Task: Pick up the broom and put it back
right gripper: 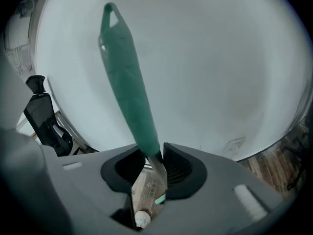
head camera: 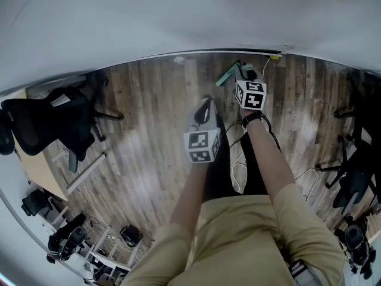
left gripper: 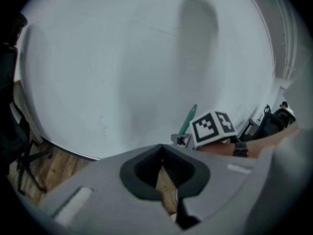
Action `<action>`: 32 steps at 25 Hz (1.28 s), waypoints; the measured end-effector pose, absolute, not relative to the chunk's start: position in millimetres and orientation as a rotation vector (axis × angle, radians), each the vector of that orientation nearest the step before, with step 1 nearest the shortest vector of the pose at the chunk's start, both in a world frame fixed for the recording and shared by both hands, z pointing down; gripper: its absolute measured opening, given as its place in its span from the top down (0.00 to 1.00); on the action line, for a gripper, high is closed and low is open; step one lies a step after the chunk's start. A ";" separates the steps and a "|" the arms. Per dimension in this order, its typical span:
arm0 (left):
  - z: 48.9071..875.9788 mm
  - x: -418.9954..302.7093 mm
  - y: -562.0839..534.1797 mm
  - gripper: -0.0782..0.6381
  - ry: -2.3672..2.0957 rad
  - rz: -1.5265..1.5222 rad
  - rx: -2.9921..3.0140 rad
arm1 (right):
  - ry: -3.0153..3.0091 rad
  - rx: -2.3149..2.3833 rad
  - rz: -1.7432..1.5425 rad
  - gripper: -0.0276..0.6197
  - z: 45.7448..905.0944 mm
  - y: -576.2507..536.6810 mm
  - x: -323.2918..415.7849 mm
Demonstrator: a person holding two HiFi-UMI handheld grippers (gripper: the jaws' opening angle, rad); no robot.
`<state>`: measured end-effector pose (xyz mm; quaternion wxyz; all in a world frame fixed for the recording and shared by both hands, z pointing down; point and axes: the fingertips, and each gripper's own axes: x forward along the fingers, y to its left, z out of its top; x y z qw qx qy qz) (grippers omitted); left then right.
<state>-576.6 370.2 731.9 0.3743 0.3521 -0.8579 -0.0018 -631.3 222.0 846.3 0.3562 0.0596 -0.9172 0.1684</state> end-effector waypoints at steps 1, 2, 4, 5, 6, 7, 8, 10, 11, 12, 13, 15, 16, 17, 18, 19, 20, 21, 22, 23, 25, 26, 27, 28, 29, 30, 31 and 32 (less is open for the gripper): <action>736.3 -576.9 375.5 0.89 -2.187 -0.016 0.896 | -2.360 0.156 0.445 0.79 851.2 222.5 -641.9; 741.6 -577.1 381.8 0.89 -2.178 -0.025 0.886 | -2.348 0.155 0.451 0.77 856.7 223.8 -651.5; 753.0 -576.9 392.0 0.89 -2.159 -0.037 0.872 | -2.326 0.146 0.453 0.74 867.0 225.1 -668.2; 759.0 -576.0 394.5 0.89 -2.148 -0.036 0.871 | -2.323 0.141 0.451 0.74 871.0 224.1 -675.4; 764.7 -575.2 395.4 0.89 -2.137 -0.031 0.873 | -2.324 0.136 0.448 0.75 874.5 222.0 -682.3; 769.6 -575.0 395.0 0.89 -2.126 -0.024 0.878 | -2.326 0.131 0.444 0.76 877.6 218.9 -688.7; 773.1 -575.7 394.1 0.89 -2.118 -0.016 0.886 | -2.328 0.129 0.440 0.78 879.7 215.4 -694.8; 776.1 -578.7 393.3 0.89 -2.112 -0.005 0.899 | -2.339 0.125 0.431 0.79 879.8 210.8 -704.0; 776.1 -580.2 394.0 0.89 -2.112 -0.002 0.902 | -2.348 0.119 0.425 0.79 877.8 211.0 -706.5; 775.7 -581.9 395.2 0.89 -2.113 -0.001 0.902 | -2.357 0.111 0.420 0.79 875.0 212.6 -707.4; 775.1 -584.0 396.3 0.89 -2.114 -0.001 0.900 | -2.364 0.104 0.419 0.79 871.7 215.2 -706.5; 772.6 -589.2 397.2 0.89 -2.120 -0.001 0.897 | -2.367 0.093 0.432 0.79 864.5 221.1 -698.5; 769.7 -591.7 396.4 0.89 -2.124 -0.001 0.897 | -2.364 0.092 0.447 0.78 860.0 223.4 -691.2; 765.5 -593.9 394.7 0.89 -2.130 0.001 0.898 | -2.358 0.093 0.465 0.78 854.5 225.0 -682.0; 759.7 -595.9 392.3 0.89 -2.136 0.002 0.899 | -2.353 0.093 0.483 0.78 848.1 225.7 -671.3; 752.3 -597.6 389.1 0.89 -2.144 0.001 0.900 | -2.349 0.092 0.498 0.78 840.4 225.2 -659.4; 743.3 -599.3 384.7 0.89 -2.154 -0.002 0.901 | -2.349 0.092 0.512 0.78 831.2 222.9 -646.8; 733.0 -601.2 378.9 0.89 -2.168 -0.006 0.903 | -2.353 0.097 0.530 0.79 820.4 218.7 -634.2; 721.5 -603.9 371.5 0.89 -2.185 -0.010 0.909 | -2.360 0.102 0.551 0.79 807.7 212.9 -623.0; 708.9 -607.4 363.0 0.89 -2.207 -0.014 0.916 | -2.374 0.103 0.569 0.79 792.9 206.7 -613.9; 680.4 -611.6 346.8 0.89 -2.250 -0.020 0.936 | -2.419 0.084 0.582 0.81 755.8 198.4 -598.9; 664.8 -610.2 340.2 0.89 -2.267 -0.025 0.947 | -2.445 0.065 0.574 0.82 734.7 197.6 -590.5; 648.6 -606.8 334.0 0.89 -2.282 -0.033 0.959 | -2.470 0.043 0.559 0.82 712.8 198.3 -581.9; 631.9 -602.7 327.5 0.89 -2.298 -0.043 0.972 | -2.497 0.018 0.541 0.83 690.3 199.3 -574.1; 614.6 -598.5 320.1 0.89 -2.315 -0.050 0.989 | -2.526 -0.006 0.521 0.84 667.0 199.6 -567.9; 596.9 -594.2 312.0 0.89 -2.333 -0.054 1.009 | -2.560 -0.030 0.499 0.85 643.1 199.1 -562.7; 579.1 -589.6 303.5 0.89 -2.352 -0.054 1.032 | -2.596 -0.052 0.478 0.86 618.9 197.7 -557.8; 561.7 -584.5 295.1 0.89 -2.372 -0.050 1.053 | -2.633 -0.072 0.457 0.88 595.5 195.6 -552.8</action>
